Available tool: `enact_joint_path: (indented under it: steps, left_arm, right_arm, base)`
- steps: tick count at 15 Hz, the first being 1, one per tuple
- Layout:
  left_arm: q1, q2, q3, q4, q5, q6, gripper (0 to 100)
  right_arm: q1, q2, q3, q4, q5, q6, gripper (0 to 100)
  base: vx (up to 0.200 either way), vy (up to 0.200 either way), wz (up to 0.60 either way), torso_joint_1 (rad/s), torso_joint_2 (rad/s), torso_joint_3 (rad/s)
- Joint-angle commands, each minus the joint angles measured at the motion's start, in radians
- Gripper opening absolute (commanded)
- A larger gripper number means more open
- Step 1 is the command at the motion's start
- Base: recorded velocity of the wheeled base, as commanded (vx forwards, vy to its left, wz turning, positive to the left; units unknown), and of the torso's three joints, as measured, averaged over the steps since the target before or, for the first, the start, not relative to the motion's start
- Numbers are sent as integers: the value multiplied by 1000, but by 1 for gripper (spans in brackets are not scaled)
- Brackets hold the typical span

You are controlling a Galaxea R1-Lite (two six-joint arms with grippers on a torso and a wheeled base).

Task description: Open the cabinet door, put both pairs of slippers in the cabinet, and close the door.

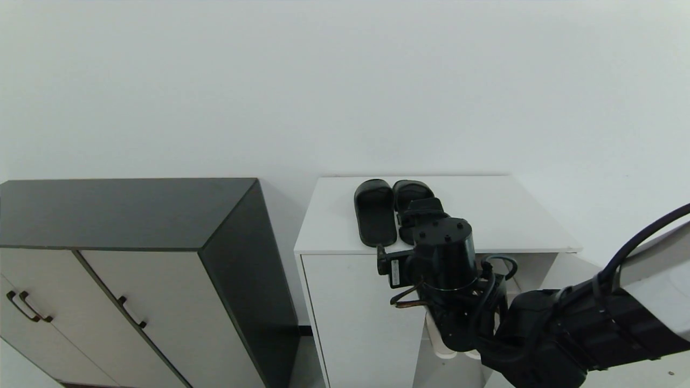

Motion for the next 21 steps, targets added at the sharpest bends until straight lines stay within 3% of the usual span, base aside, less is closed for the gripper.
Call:
enact_joint_path:
  steps: [1, 10, 15, 21]
  left_arm:
    - [0, 0, 0, 0, -1, -2, 0]
    - [0, 0, 0, 0, -1, -9, 0]
    - [0, 0, 0, 0, 1, -11, 0]
    - [0, 0, 0, 0, 1, -11, 0]
  right_arm:
    - [-3, 20, -5, -3, 0, 1, 100]
    - [-17, 60, -9, -20, -18, 52, 100]
    - [-62, 97, -51, -18, 8, 51, 100]
    - [-100, 204, -198, -10, 22, 51, 100]
  base:
    - [200, 0, 0, 2, -2, 2]
    - [200, 0, 0, 4, 2, 1]
    - [0, 0, 0, 0, 0, 0]
    - [0, 0, 0, 0, 0, 0]
